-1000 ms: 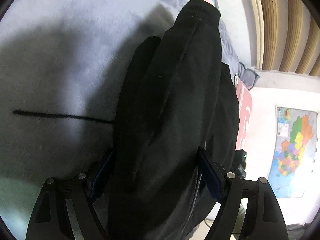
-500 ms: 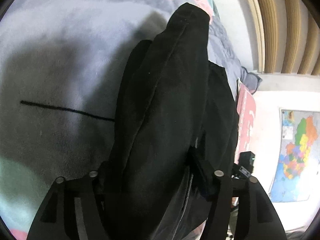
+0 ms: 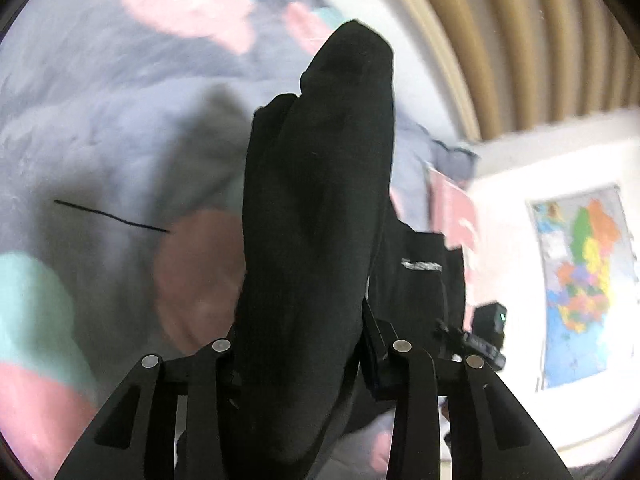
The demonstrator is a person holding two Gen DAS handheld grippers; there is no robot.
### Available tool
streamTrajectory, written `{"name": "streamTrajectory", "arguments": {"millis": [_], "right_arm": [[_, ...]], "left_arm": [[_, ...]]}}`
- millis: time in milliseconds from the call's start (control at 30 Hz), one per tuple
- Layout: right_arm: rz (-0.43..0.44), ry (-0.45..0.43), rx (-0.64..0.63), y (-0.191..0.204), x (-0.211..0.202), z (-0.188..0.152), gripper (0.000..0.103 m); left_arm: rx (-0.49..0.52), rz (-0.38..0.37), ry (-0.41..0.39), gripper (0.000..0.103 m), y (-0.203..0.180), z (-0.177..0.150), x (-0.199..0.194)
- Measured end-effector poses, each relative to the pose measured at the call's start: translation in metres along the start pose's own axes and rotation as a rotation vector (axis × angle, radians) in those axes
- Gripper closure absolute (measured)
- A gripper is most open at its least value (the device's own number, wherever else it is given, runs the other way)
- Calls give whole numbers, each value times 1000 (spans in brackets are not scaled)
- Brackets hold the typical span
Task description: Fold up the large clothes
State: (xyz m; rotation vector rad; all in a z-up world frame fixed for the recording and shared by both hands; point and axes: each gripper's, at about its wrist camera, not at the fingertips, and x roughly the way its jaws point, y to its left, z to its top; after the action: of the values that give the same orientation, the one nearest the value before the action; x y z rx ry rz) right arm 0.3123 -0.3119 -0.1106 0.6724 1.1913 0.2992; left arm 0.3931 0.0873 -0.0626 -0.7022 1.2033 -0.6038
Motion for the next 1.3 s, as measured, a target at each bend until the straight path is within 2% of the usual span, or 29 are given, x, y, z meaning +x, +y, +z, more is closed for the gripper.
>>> {"name": "streamTrajectory", "arguments": {"millis": [67,233,367,400,500,600,733,833,900,1000,1100,1200,1233,1300], "right_arm": [[29,-24,-10,12,-14,-2,58],[72,-43,-73,44,-48,-22,58],[65,-52,-103,59,-69,-31,58],[64,-48,-97,59,-72,-31,58],[63,-35,-96,56,-81,-33,58],[29,9,-101,51,-73,-30,58],[-13,61,-101,44,-36,-24,58],[-30,91,-67,20,-5,-18,58],[-77,69,-73,4,8,-10,58],[-91,31,-47,-12,20,6,57],[-119,17,-29,-25,37,7,55],[-129,3,-25,-40,54,2,51],[-124,-8,-24,-43,60,1,51],[-112,-32,-25,-48,69,-3,43]], "left_arm": [[79,-9,-2,63,-33,-17,-15],[156,-36,-31,63,-80,-51,-52],[181,-47,-51,63,-78,-85,-101],[178,-50,-53,63,-67,-85,-114],[164,-52,-52,63,-62,-102,-130],[123,-51,-36,63,-33,-117,-141],[61,-21,-3,62,6,-138,-129],[23,13,10,62,41,-150,-117],[-19,-12,-19,62,73,-153,-118],[-97,-40,-13,57,119,-154,-119],[-93,-20,-11,55,149,-159,-118],[-76,-65,-33,51,174,-164,-117],[-63,-75,-46,46,178,-165,-117],[-40,-91,-71,40,187,-167,-116]]}}
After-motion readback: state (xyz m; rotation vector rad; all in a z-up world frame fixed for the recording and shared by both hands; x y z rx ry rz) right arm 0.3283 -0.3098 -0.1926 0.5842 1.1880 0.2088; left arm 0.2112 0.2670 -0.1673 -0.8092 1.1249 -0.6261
